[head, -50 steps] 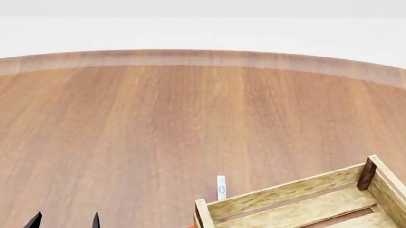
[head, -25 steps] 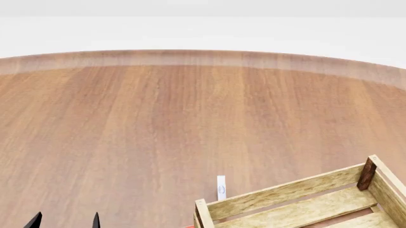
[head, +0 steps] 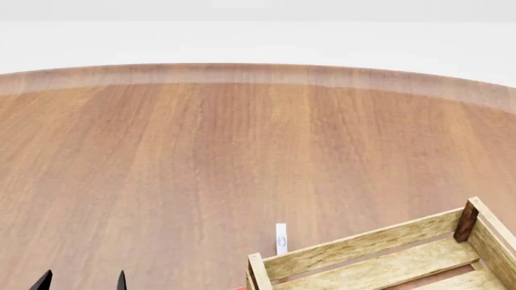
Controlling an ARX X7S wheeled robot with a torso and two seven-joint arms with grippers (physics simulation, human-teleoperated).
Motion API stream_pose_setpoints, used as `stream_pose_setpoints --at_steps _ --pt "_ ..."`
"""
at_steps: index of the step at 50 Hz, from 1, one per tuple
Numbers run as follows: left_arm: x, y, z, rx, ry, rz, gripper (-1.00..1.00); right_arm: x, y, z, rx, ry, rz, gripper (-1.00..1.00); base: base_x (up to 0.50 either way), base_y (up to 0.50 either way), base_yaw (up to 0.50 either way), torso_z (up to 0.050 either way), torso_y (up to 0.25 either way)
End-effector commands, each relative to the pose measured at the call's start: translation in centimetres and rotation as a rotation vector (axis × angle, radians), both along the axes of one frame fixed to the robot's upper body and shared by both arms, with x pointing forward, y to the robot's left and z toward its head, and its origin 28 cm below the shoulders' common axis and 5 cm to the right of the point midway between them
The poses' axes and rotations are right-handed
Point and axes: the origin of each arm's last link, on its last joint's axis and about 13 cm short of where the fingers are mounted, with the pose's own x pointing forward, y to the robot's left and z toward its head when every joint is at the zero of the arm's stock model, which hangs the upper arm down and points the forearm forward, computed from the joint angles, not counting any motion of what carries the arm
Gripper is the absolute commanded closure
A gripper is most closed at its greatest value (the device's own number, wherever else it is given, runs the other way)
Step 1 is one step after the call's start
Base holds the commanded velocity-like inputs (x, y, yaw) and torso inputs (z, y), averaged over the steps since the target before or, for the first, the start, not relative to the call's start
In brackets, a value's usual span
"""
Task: Pick up the tomato sauce, and put it in the wooden tray.
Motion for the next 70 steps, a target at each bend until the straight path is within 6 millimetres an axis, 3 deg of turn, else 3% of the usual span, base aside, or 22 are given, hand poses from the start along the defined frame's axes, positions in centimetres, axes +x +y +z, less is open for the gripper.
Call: stream_pose_setpoints --at_steps 1,70 --pt "0.0 0.0 0.0 0.001 -0.001 0.002 -1.0 0.1 0.0 -0.3 0.023 0.038 0.014 -1.0 0.0 0.0 0.0 0.0 0.0" --pt "0.0 0.0 0.0 0.001 -0.001 0.002 -1.0 0.9 0.3 -3.2 0.005 0.202 0.072 -1.0 0.0 0.0 0.0 0.0 0.0"
